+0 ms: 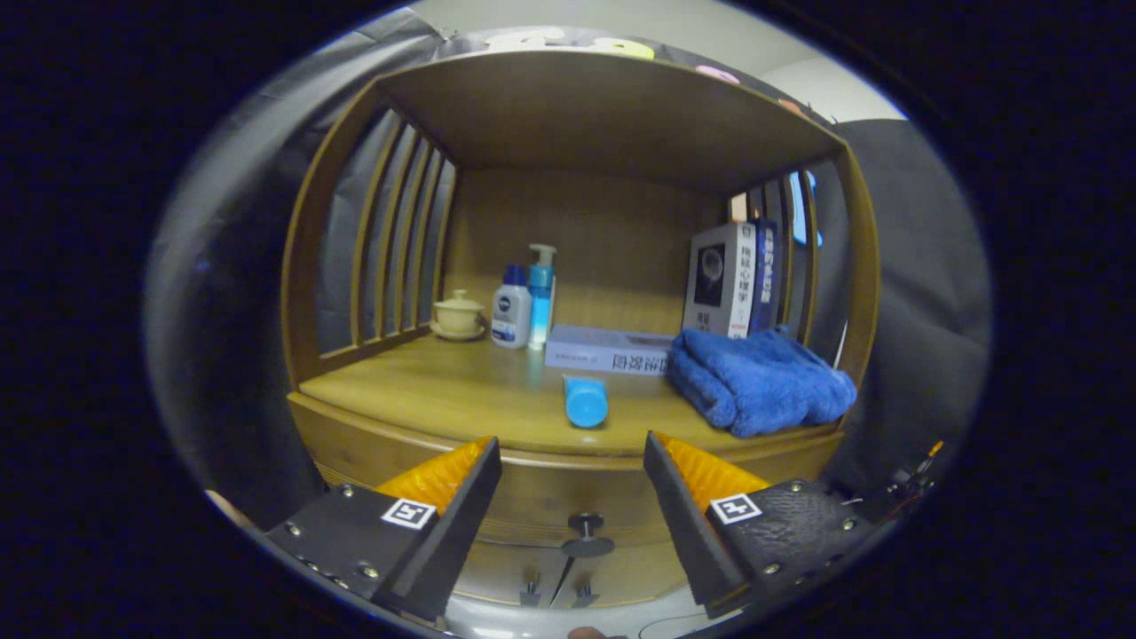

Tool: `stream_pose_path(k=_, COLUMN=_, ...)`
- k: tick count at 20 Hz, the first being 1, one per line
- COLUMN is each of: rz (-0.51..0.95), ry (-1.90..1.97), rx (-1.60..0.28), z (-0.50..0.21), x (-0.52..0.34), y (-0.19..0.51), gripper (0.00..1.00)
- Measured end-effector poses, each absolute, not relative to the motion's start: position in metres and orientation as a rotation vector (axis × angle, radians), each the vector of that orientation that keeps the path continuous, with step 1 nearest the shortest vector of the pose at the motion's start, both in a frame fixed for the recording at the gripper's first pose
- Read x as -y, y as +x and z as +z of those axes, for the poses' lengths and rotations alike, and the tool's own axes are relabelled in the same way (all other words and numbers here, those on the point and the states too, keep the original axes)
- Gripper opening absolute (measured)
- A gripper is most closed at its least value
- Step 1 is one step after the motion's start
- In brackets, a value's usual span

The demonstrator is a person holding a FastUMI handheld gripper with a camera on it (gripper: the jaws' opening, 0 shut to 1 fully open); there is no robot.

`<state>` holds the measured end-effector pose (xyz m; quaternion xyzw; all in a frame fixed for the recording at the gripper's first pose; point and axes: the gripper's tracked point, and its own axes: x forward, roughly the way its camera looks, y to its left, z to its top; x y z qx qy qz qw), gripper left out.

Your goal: Pull open the drawer, take out the items inside it, and place them on the countertop above the cabinet.

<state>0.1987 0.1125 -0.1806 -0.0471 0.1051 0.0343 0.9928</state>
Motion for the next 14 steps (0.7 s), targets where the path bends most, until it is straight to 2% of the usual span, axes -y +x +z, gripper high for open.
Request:
stream_pose_path(k=7, rz=0.078, ry=-0.066, rx=0.007, z=-0.052, x=-0.059, y=0.15, gripper=0.97)
stream_pose_path(k=14, rz=-0.003, ry=-0.109, rx=0.127, z=0.007, x=0.014, y=0.081, gripper=0.96)
